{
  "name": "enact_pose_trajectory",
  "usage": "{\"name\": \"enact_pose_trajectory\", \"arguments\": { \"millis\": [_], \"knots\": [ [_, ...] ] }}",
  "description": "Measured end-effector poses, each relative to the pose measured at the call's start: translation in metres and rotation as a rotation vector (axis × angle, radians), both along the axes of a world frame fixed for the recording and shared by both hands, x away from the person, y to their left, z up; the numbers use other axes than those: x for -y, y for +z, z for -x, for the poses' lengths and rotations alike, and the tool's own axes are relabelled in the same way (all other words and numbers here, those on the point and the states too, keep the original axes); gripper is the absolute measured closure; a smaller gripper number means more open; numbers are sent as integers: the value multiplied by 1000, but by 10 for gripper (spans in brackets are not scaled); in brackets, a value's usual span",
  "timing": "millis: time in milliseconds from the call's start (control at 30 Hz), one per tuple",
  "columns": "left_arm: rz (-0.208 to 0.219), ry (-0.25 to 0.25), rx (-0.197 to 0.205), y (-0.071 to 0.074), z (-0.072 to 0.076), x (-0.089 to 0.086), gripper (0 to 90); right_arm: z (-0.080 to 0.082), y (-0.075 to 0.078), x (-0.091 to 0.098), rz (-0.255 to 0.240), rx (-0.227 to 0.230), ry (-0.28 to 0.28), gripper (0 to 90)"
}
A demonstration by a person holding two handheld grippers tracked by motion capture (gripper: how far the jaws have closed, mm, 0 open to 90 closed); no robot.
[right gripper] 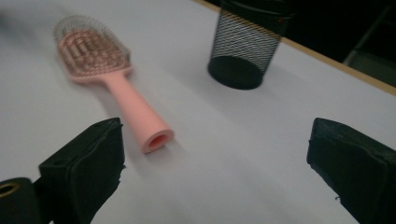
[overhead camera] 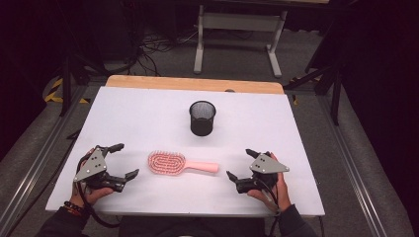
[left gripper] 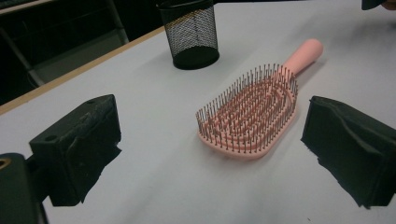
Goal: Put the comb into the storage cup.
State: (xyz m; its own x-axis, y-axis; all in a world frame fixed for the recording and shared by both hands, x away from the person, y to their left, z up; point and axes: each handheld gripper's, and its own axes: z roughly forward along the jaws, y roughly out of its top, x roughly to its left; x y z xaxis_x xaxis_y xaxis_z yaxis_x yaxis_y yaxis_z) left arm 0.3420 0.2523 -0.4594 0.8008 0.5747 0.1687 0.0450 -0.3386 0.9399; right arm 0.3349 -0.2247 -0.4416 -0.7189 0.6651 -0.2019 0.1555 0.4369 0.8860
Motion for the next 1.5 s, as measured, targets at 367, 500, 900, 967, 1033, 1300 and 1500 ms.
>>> {"name": "enact_pose_trajectory", "arguments": {
  "millis": [367,500,900,967,1033,1300,1500],
  "knots": [
    [-1,13,-4,-1,3,-6,51,-17,5,-29,74,-102,122,158],
    [-1,19,-17,-3,7,-9,51,-26,6,-36,99,-121,146,158],
    [-5,11,-26,-5,11,-11,51,-49,13,-84,226,-217,262,193],
    [-1,11,-26,-5,12,-12,51,-53,10,-102,298,-228,281,195],
    [0,11,-28,-6,13,-13,51,-58,8,-111,306,-245,293,195],
    [7,19,-23,-5,15,-15,50,-68,0,-129,359,-285,309,227],
    [-9,20,-27,-7,14,-14,49,-75,-4,-134,379,-293,326,318]
  ]
}}
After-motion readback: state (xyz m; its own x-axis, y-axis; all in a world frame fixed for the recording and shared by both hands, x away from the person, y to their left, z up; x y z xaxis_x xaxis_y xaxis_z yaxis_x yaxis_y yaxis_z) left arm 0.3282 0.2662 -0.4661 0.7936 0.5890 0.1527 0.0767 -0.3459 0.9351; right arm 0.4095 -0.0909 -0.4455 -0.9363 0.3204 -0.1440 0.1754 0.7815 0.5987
